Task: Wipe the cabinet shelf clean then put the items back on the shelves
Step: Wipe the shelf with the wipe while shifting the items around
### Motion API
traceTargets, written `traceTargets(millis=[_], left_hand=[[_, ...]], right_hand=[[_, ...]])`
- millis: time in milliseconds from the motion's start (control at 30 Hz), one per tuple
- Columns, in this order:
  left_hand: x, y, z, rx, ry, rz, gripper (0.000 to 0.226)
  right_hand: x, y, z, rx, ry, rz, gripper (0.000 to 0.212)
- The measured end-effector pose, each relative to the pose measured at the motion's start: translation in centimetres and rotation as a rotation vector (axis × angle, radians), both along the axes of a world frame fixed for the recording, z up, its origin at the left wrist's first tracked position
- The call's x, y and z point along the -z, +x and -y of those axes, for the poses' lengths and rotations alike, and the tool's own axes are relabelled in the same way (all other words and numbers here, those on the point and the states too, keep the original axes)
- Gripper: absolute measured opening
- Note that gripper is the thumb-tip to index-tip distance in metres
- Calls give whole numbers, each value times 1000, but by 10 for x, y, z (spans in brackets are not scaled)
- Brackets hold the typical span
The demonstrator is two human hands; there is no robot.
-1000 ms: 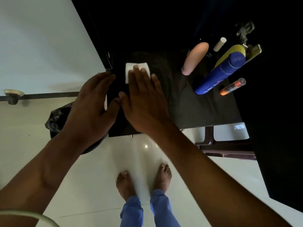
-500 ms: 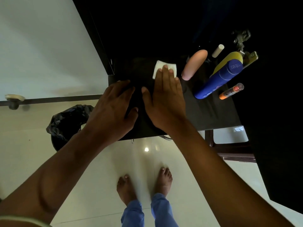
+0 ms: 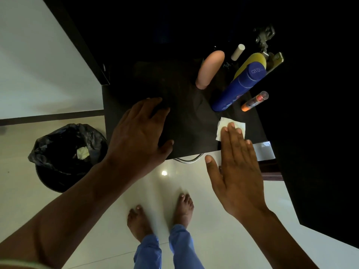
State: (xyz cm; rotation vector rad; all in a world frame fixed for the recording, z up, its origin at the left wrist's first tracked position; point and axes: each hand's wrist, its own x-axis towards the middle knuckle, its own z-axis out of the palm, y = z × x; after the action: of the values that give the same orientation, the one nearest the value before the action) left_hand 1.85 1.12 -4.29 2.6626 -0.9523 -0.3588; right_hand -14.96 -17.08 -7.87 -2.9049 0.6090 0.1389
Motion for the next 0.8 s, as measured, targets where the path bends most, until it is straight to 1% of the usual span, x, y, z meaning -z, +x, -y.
traceTargets(millis=[133, 233, 400, 500, 567, 633, 700, 800], left_hand=[[-3, 3, 3, -30, -7, -10, 77], [-3, 6, 3, -34, -12, -13, 76], [0, 8, -1, -24, 3, 8, 79], [2, 3, -9, -93, -22, 49, 82], [1, 1, -16, -153, -45, 92, 79], [1, 1, -26, -192, -66, 106, 79], [0, 0, -36, -223, -44, 75, 84], [0, -9, -48, -263, 14, 37, 85]], right_hand=[[0, 3, -2, 30, 8, 23, 83], [-2, 10, -10, 6, 25, 26, 82], [-3, 39, -28, -119, 131, 70, 74], [0, 70, -38, -223, 139, 111, 70], [2, 96, -42, -280, 146, 130, 67], [5, 122, -47, -344, 119, 175, 64], [7, 144, -54, -371, 114, 243, 60], [10, 173, -67, -368, 174, 431, 39]])
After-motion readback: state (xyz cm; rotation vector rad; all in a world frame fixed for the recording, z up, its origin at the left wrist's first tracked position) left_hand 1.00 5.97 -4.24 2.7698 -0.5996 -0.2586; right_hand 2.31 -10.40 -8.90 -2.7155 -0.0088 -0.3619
